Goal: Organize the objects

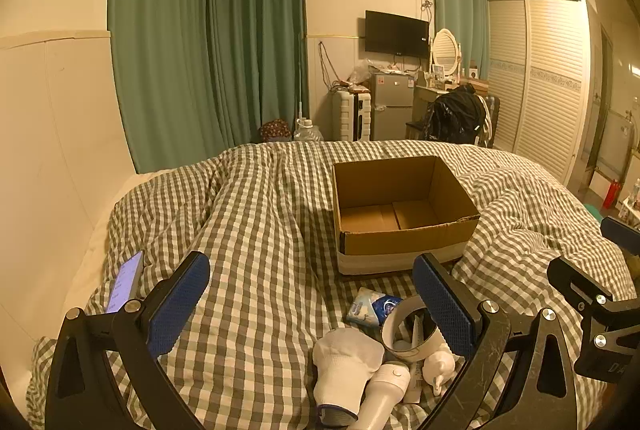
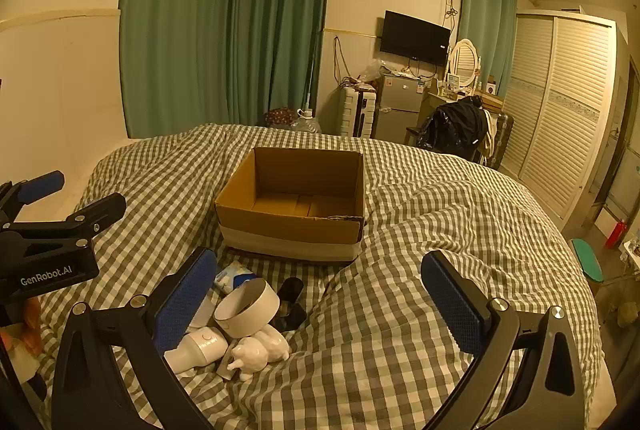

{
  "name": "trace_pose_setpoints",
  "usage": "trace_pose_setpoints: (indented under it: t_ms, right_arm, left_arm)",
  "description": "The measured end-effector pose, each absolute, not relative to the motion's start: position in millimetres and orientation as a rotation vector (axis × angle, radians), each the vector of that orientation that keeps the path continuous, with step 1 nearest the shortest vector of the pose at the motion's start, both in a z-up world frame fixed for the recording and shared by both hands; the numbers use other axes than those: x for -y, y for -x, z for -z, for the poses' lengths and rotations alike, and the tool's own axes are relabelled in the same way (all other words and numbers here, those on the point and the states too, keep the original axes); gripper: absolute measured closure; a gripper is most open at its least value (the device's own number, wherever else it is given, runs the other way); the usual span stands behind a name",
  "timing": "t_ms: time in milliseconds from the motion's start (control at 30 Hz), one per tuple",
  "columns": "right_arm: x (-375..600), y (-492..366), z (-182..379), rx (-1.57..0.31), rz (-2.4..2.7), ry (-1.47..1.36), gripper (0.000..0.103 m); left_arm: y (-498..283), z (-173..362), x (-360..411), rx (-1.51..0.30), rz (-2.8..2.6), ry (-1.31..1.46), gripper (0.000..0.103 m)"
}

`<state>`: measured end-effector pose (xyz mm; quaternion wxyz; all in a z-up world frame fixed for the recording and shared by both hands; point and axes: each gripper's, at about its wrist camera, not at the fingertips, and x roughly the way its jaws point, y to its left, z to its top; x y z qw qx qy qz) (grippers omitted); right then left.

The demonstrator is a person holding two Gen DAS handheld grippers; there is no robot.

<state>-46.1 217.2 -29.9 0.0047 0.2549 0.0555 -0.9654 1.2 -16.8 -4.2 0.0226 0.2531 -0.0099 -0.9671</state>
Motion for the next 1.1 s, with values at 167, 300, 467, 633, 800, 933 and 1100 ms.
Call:
trace_pose_setpoints:
  t_ms: [167,300,467,633,800,933,1100]
  right_arm:
    - [-216,46,30,-0.174,3.019,-0.797,0.0]
    - [-214,45,31,-0.179,3.017,-0.793,0.0]
    - [-211,44,31,-0.19,3.015,-0.794,0.0]
    - [-209,45,32,-0.196,3.014,-0.799,0.0]
    - [-208,44,32,-0.198,3.015,-0.799,0.0]
    - [-208,43,31,-0.196,3.015,-0.791,0.0]
    - [-206,41,30,-0.197,3.013,-0.777,0.0]
  left_arm:
    - [-2,3,19,0.026,3.004,-0.773,0.0]
    - [-3,2,20,0.03,3.008,-0.767,0.0]
    - [-5,2,18,0.049,3.015,-0.758,0.0]
    - [-6,2,18,0.065,3.023,-0.761,0.0]
    - [-6,2,19,0.068,3.026,-0.768,0.0]
    - [-7,2,19,0.073,3.021,-0.775,0.0]
    - [-8,3,19,0.083,3.021,-0.778,0.0]
